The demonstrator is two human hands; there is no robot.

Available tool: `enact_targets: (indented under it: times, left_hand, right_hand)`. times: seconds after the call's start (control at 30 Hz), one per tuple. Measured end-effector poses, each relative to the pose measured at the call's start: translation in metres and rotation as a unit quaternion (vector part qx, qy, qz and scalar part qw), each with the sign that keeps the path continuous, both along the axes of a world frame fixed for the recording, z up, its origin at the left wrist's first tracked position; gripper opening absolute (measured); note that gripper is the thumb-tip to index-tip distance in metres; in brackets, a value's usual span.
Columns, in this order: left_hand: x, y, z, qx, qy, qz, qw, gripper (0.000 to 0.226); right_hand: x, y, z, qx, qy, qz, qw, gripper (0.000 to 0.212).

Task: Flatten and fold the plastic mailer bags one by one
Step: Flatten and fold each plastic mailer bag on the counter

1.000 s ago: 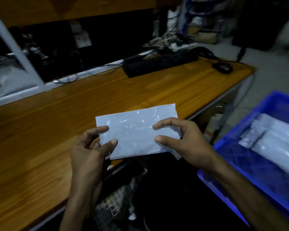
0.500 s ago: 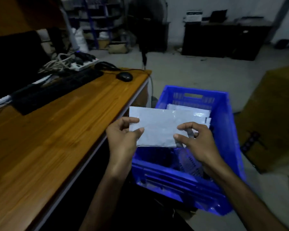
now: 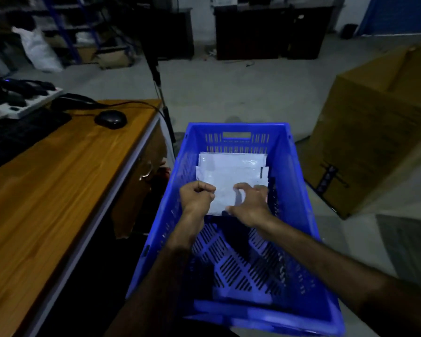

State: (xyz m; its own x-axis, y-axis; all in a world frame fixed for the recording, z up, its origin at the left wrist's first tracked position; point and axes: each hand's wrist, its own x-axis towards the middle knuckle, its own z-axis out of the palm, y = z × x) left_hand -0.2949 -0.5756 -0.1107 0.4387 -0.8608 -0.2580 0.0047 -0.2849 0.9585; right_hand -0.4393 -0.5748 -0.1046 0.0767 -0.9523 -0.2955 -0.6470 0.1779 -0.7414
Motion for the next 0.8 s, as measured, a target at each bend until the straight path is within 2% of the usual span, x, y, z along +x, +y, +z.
enact_targets:
  times: [0.1, 0.17, 0.23, 0.33, 0.4, 0.47, 0.53, 0.6, 0.7, 0.73, 0.8]
  left_hand:
    - [0.004, -0.024, -0.018, 0.035, 0.002, -0.004, 0.999, 0.039]
    - [0.008, -0.04, -0.026, 0.055, -0.01, -0.003, 0.998, 0.039]
    - [0.01, -0.048, -0.034, 0.071, -0.029, -0.011, 0.997, 0.04]
    - [0.013, -0.045, -0.044, 0.084, -0.146, -0.043, 0.985, 0.036]
    - [0.013, -0.035, -0.04, 0.078, -0.269, -0.106, 0.954, 0.032]
    - [0.008, -0.023, -0.026, 0.101, -0.396, -0.2, 0.89, 0.035]
    - [0.002, -0.012, -0.017, 0.124, -0.476, -0.264, 0.829, 0.035]
    - [0.0, -0.002, -0.017, 0.142, -0.467, -0.298, 0.82, 0.041]
    - [0.004, 0.003, -0.026, 0.173, -0.437, -0.355, 0.808, 0.062]
    - [0.004, 0.005, -0.026, 0.175, -0.432, -0.367, 0.805, 0.064]
    - [0.002, 0.007, -0.026, 0.166, -0.432, -0.372, 0.805, 0.051]
  right_hand:
    - [0.007, -0.004, -0.017, 0.06, 0.074, 0.088, 0.992, 0.078]
    - [0.011, -0.008, -0.026, 0.075, 0.119, 0.122, 0.982, 0.081]
    - [0.016, -0.012, -0.032, 0.098, 0.162, 0.14, 0.972, 0.094]
    - [0.027, -0.013, -0.034, 0.124, 0.209, 0.151, 0.958, 0.103]
    - [0.033, -0.013, -0.036, 0.13, 0.223, 0.157, 0.953, 0.106]
    - [0.034, -0.013, -0.038, 0.134, 0.237, 0.169, 0.947, 0.108]
    - [0.034, -0.011, -0.042, 0.134, 0.251, 0.183, 0.941, 0.11]
    - [0.032, -0.008, -0.046, 0.129, 0.262, 0.197, 0.936, 0.112]
    - [0.028, -0.003, -0.05, 0.125, 0.282, 0.215, 0.927, 0.111]
    - [0.027, -0.002, -0.049, 0.127, 0.287, 0.219, 0.924, 0.11]
    - [0.024, 0.0, -0.047, 0.131, 0.295, 0.23, 0.918, 0.11]
